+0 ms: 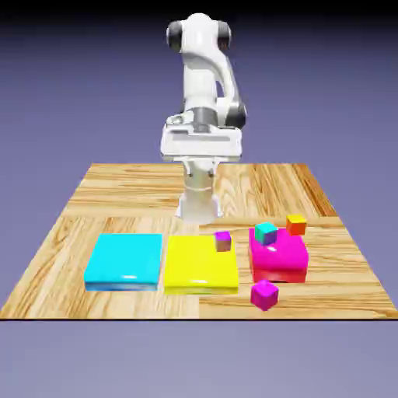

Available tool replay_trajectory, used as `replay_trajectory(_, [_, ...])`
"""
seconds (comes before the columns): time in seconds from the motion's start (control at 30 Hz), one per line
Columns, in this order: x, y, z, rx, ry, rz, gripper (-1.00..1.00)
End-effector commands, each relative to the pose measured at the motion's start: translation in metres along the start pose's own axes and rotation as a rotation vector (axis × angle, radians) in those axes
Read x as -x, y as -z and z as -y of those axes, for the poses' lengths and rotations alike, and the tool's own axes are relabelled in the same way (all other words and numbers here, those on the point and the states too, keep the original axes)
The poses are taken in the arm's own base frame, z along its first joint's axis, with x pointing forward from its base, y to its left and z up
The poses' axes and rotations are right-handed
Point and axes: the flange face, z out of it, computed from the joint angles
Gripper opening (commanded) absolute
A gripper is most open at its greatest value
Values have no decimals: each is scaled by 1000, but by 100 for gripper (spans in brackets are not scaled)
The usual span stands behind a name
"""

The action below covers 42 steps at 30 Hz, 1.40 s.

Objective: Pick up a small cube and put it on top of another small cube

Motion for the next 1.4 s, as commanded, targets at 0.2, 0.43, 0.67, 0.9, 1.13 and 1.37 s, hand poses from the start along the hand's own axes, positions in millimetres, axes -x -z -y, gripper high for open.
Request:
replay_trajectory(0.2, [21, -72, 47, 190, 170, 218, 0])
replay_trajectory(0.43, [59, -143, 82, 370, 329, 427, 0])
replay_trajectory(0.67, [106, -207, 105, 534, 471, 621, 0])
replay_trajectory(0.9, [156, -261, 117, 681, 590, 798, 0])
replay_trajectory(1.13, [202, -307, 119, 815, 679, 964, 0])
replay_trajectory(1.37, [225, -331, 85, 822, 682, 970, -100])
